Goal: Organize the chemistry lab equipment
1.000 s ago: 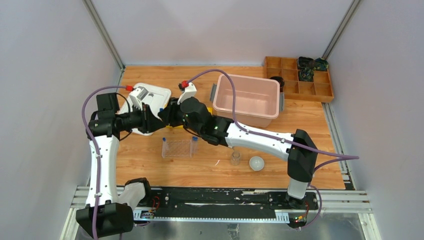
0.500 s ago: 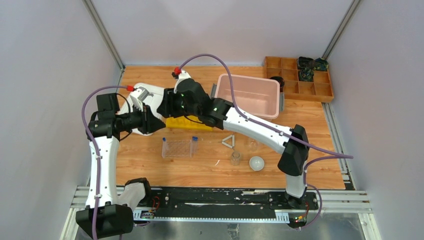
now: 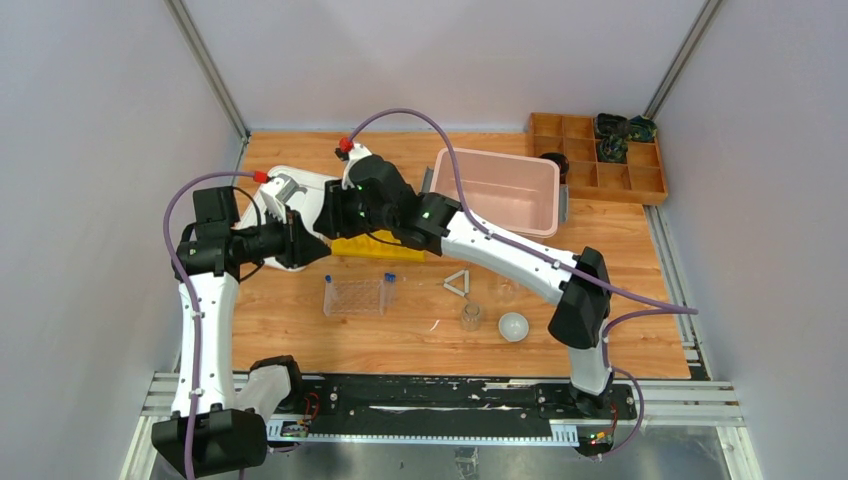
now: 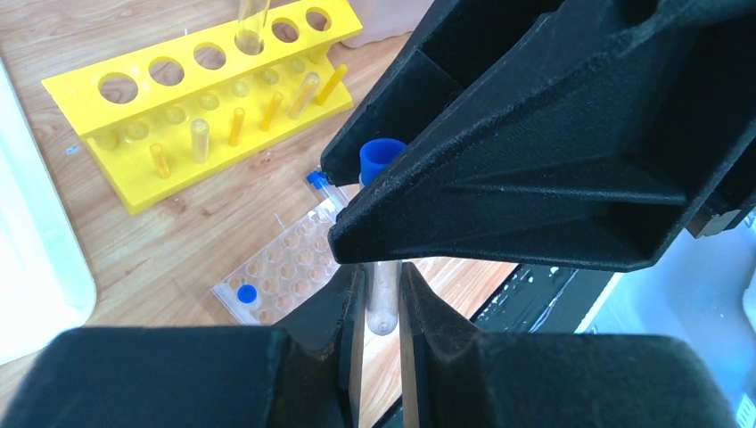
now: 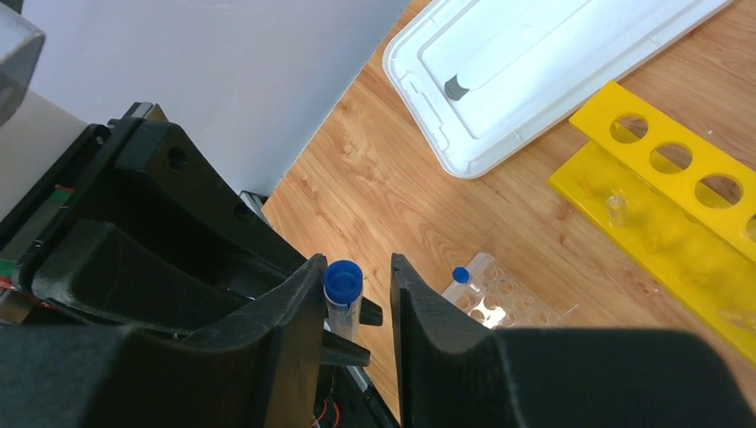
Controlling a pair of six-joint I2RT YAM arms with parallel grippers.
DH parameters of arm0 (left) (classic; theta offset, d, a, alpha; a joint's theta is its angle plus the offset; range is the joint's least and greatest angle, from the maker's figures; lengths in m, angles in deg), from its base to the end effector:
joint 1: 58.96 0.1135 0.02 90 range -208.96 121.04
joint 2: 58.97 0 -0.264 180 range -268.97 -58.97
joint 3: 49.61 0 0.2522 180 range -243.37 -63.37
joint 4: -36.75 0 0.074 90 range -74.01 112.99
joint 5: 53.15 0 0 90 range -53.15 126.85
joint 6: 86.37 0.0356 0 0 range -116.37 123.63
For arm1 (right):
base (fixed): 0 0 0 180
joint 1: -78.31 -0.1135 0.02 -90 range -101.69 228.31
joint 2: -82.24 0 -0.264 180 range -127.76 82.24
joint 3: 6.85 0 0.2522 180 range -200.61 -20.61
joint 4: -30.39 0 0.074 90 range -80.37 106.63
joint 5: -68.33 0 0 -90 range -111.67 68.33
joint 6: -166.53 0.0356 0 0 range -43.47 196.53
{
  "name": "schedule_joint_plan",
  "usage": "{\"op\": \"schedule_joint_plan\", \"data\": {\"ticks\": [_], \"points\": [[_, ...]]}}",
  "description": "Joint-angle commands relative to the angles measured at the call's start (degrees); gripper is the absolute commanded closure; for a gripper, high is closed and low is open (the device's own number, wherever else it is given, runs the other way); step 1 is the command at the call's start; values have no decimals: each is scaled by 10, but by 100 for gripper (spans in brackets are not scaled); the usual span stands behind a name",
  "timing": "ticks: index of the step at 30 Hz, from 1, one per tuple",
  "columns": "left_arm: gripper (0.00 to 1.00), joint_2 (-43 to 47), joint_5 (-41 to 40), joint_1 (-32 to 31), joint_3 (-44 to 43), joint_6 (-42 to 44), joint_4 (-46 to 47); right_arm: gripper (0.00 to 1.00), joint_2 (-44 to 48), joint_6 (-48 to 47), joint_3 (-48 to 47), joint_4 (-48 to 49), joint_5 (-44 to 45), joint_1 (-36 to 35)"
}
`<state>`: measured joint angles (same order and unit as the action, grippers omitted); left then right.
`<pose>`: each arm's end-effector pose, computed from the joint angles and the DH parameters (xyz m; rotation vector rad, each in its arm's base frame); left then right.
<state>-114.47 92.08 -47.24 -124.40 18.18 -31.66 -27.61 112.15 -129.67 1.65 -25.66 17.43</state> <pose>0.1726 0.0059 0.3431 0.4612 2.0896 -0.8921 0.2221 0.4038 0.3887 -0.4971 1.9733 1.1956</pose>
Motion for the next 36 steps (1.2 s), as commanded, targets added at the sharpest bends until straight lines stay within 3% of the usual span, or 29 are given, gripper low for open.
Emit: {"op": "schedule_joint_plan", "data": {"ticks": [1,4,7,8,9,10,12,13,19,25,28,36], "points": [[94,11,10,-5,-9,4,-1,66,-15,-20,-28,-10,-4,12],[92,12,6,-5,-8,4,-1,78,-20,-24,-33,-11,-12,13],[76,9,-13,-5,-13,-2,-1,99,-13,-26,-23,-11,-11,14],[61,9,-21,-5,-15,-5,-2,100,-8,-29,-17,-10,-7,14],[37,8,-30,-4,-18,-8,-2,100,-2,-33,-10,-9,-2,14],[23,7,-39,-4,-21,-10,-2,100,5,-40,-2,-7,6,15],[3,4,-62,-5,-30,-19,-2,100,27,-55,25,5,26,15],[1,1,-76,-5,-37,-24,-2,100,40,-63,45,14,36,15],[0,-26,-198,-4,-76,-68,-2,100,148,-140,277,186,112,-11],[0,-59,-265,1,-97,-99,-3,100,154,-255,437,423,132,-73],[0,-67,-269,8,-98,-105,-3,100,122,-287,458,494,121,-92],[0,-70,-272,20,-100,-105,-3,100,20,-303,426,577,91,-110]]}}
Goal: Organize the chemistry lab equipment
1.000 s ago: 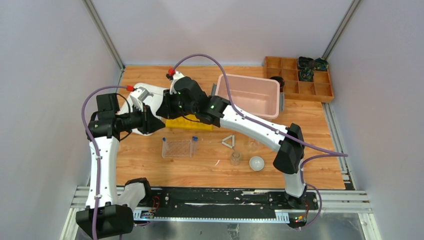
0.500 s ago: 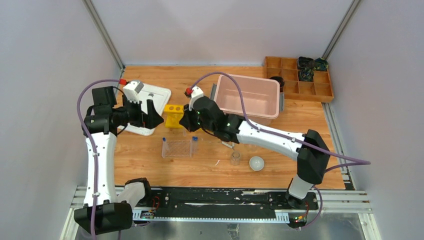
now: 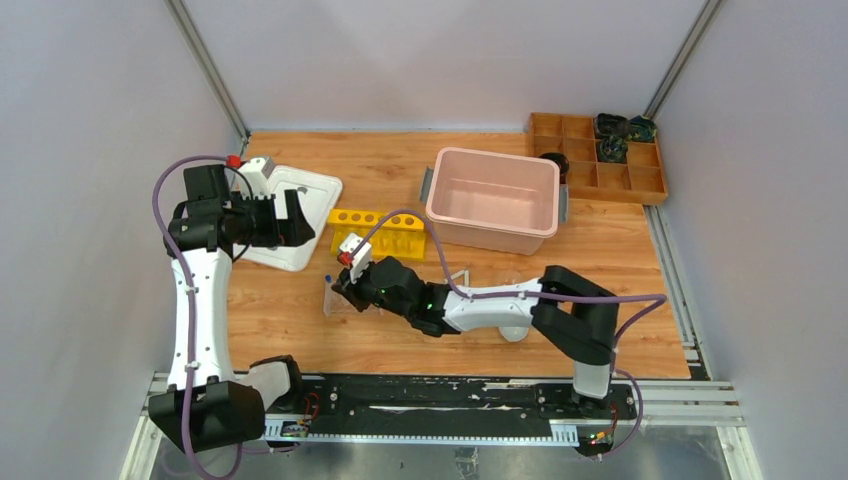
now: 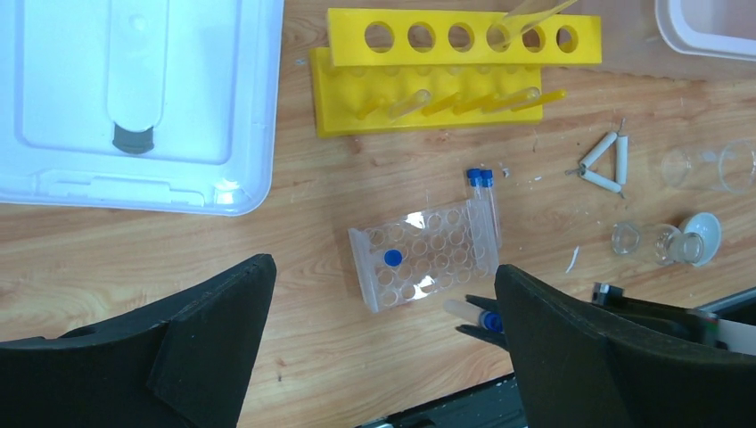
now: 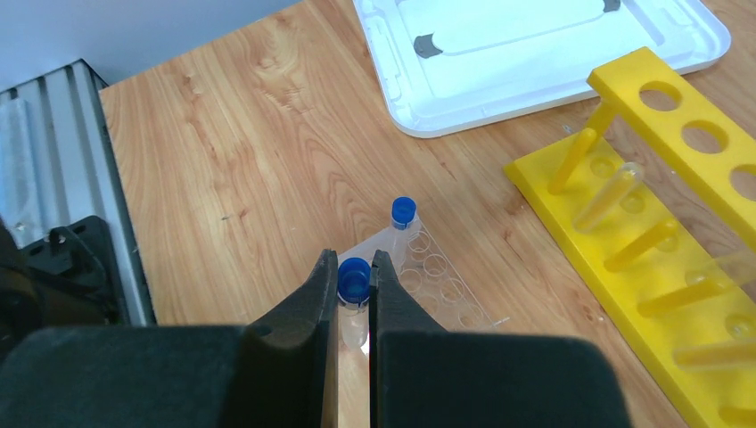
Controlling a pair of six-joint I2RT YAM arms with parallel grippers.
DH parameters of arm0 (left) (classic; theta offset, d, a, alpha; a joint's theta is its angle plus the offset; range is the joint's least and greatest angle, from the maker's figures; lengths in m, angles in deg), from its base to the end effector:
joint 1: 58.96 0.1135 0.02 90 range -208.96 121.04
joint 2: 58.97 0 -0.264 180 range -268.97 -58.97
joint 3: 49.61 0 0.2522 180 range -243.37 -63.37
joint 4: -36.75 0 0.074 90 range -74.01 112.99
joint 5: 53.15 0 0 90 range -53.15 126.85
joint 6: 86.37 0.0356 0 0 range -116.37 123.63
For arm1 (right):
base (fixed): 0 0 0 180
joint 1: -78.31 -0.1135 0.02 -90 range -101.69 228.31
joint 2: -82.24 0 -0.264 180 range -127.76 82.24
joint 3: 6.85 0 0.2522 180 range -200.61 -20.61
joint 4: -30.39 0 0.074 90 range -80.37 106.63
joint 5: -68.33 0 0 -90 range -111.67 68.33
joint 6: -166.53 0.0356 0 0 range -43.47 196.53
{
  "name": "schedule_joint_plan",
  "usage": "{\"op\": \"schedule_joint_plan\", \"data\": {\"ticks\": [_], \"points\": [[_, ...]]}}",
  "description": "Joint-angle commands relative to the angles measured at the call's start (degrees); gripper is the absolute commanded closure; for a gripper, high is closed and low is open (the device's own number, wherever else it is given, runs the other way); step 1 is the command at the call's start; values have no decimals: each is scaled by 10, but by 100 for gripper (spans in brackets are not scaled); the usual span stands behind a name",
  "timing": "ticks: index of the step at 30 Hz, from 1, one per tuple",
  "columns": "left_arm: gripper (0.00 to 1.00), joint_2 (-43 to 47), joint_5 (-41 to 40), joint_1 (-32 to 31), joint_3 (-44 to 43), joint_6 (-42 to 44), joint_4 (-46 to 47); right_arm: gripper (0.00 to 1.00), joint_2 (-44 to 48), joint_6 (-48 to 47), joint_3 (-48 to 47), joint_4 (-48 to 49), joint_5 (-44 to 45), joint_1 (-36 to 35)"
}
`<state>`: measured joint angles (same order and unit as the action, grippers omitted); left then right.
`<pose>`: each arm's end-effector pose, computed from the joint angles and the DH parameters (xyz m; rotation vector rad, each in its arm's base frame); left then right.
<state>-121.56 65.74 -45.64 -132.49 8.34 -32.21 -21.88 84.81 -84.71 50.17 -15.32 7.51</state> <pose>0.2029 0.0304 0.3563 0.0506 2.3306 -0.4532 0.1416 0.3946 0.2456 -0.8441 1.5595 0.9309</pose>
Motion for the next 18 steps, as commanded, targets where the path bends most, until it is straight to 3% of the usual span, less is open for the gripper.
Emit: {"op": "schedule_joint_plan", "data": {"ticks": [1,18], "points": [[0,1,-8,4,-18,-7,3,100,-47,-31,-29,98,-13,-12],[0,0,-7,7,-14,7,3,100,-122,-40,-64,127,-29,-19]]}}
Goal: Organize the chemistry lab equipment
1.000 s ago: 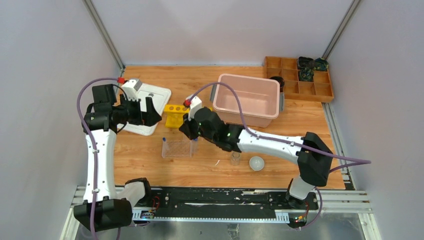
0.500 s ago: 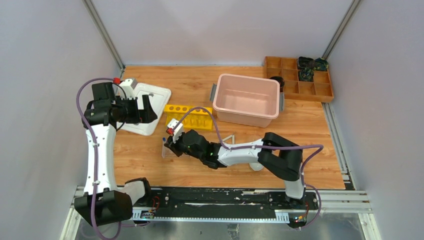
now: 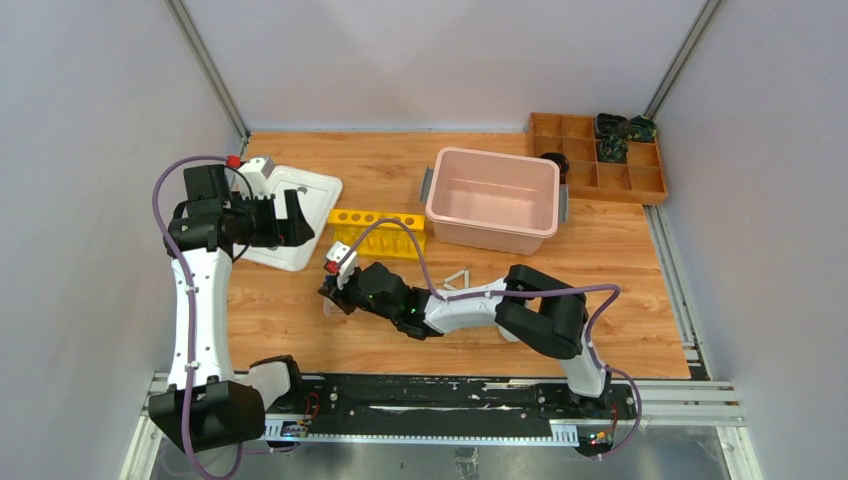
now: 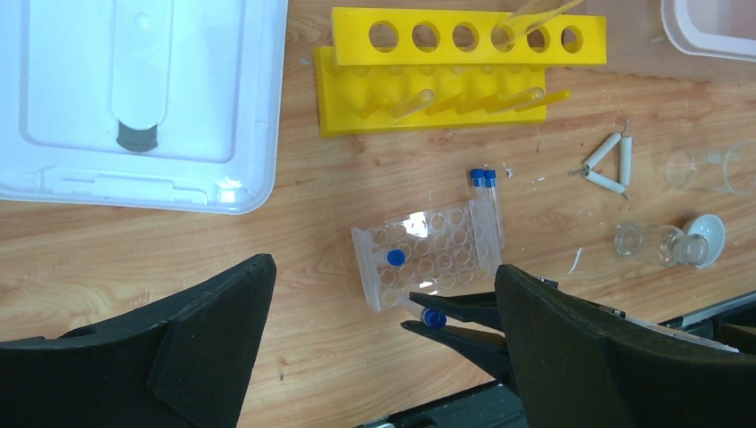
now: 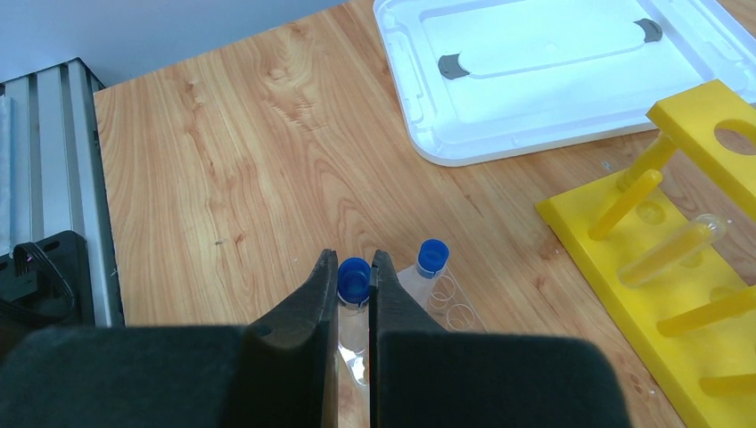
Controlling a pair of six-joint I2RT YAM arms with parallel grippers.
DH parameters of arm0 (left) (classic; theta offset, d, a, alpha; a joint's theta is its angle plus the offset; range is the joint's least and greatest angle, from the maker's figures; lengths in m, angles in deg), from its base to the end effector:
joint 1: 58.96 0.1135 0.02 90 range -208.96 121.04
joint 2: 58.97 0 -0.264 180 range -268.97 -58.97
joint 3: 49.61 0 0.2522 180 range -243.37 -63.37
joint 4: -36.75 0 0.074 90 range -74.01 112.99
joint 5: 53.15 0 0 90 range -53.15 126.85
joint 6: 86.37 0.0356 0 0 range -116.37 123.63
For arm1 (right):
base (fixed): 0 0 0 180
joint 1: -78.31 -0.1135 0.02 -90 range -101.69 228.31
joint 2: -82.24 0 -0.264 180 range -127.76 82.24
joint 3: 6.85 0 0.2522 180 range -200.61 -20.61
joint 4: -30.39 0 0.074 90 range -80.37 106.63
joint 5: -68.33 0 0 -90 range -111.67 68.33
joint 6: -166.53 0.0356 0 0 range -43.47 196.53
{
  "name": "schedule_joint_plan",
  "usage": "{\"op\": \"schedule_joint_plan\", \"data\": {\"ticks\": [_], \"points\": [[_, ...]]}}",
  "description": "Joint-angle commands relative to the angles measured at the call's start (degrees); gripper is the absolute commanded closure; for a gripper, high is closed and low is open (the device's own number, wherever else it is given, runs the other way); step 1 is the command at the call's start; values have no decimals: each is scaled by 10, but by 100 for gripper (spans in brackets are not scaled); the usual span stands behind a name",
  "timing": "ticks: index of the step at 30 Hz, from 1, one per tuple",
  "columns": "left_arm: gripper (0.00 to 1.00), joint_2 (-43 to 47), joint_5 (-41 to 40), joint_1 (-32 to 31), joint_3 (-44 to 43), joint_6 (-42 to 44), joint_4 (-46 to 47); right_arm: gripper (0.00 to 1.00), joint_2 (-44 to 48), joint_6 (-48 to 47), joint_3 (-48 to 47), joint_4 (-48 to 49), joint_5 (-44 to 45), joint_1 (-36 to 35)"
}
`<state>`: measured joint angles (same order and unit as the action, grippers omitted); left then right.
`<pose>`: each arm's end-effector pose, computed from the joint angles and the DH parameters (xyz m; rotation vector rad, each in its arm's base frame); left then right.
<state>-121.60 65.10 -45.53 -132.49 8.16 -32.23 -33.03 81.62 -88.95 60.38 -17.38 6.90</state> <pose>0.2031 0.0312 0.3560 0.0393 2.3350 -0.4412 0.1470 0.4286 0.2082 -0.8866 1.4680 0.9533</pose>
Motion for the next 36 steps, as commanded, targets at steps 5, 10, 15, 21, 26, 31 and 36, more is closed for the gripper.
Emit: {"op": "schedule_joint_plan", "data": {"ticks": [5,10,15,21,26,31,36], "points": [[0,1,0,7,-15,9,3,100,-17,-7,-27,19,-11,-14],[0,2,-3,9,-16,11,2,100,-23,-9,-25,15,-8,-13],[0,1,-2,9,-18,12,1,100,-25,-11,-17,16,-1,-14],[0,-1,-6,9,-19,13,1,100,-25,-8,-7,20,-3,-13],[0,-1,-5,10,-24,9,1,100,-30,-9,-3,20,-2,-14],[0,-3,-8,10,-29,5,1,100,-37,-14,0,24,2,-14],[0,-2,-8,10,-29,6,1,100,-45,-14,2,28,3,-14]]}}
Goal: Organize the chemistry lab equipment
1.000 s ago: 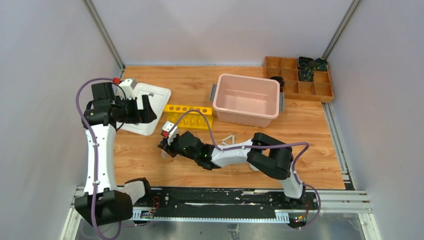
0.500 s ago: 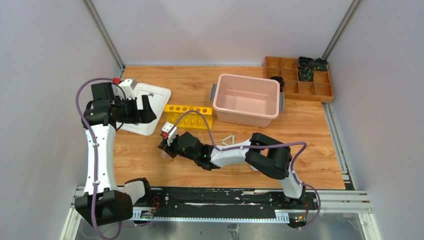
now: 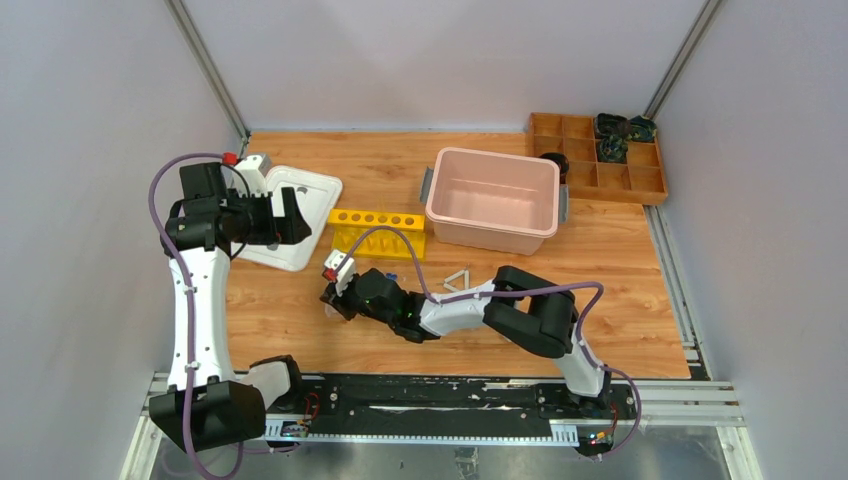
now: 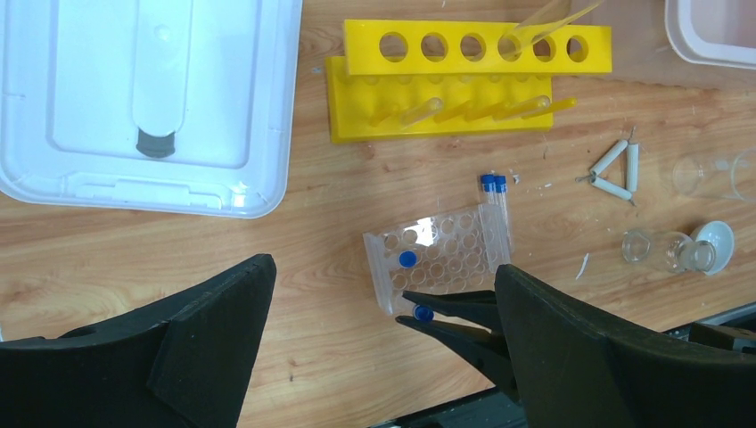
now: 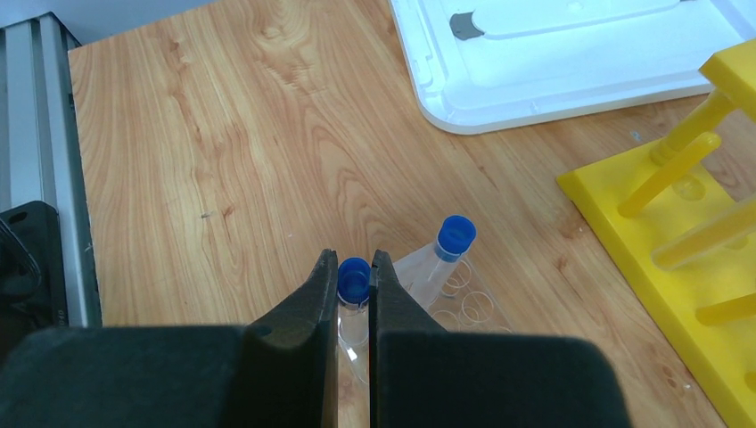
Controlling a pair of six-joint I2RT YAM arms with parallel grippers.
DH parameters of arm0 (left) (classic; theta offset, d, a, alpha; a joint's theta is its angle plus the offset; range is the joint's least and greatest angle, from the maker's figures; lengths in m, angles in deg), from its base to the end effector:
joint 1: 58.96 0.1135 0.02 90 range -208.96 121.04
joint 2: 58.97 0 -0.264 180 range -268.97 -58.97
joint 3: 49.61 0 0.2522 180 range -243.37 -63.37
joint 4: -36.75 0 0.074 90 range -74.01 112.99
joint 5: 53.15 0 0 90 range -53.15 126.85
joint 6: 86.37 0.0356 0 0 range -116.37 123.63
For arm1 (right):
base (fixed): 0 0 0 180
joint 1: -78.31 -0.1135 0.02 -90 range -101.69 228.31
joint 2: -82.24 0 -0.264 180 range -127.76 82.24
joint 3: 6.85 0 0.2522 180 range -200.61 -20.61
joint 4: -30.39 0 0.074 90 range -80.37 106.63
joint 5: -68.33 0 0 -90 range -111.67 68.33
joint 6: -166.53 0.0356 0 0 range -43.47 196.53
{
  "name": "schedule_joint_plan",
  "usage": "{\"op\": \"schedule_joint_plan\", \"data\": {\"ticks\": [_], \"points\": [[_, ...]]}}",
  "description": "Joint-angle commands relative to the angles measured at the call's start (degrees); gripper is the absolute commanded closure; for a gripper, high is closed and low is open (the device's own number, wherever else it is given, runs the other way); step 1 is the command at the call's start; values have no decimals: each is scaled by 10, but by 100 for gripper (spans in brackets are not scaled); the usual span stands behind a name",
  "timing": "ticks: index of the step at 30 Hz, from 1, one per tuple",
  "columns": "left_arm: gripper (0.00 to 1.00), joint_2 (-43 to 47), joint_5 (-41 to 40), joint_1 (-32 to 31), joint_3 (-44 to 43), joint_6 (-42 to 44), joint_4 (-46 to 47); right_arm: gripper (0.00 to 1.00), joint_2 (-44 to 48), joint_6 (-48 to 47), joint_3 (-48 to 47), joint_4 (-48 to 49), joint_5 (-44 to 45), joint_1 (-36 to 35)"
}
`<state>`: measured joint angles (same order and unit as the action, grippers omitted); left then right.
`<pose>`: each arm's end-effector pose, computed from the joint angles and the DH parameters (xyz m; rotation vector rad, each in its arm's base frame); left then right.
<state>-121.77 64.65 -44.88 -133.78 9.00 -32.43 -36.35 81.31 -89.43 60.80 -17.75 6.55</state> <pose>0.2029 0.0338 0.3620 0.0445 2.3203 -0.4130 0.1461 0.4355 0.1863 -0.9245 1.4961 0.9400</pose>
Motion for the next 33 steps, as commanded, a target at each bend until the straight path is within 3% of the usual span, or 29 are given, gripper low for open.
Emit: {"op": "schedule_joint_plan", "data": {"ticks": [1,15,24,29,33], "points": [[0,-1,-3,3,-16,-3,3,100,-14,-13,8,25,7,-10],[0,3,0,4,-15,1,2,99,-20,-10,22,63,8,-10],[0,6,5,4,-20,1,-4,58,33,8,38,33,13,-10],[0,10,9,4,-22,0,-6,56,93,28,46,-7,28,-10],[0,11,11,4,-28,1,-12,60,153,86,38,-132,87,-8]]}}
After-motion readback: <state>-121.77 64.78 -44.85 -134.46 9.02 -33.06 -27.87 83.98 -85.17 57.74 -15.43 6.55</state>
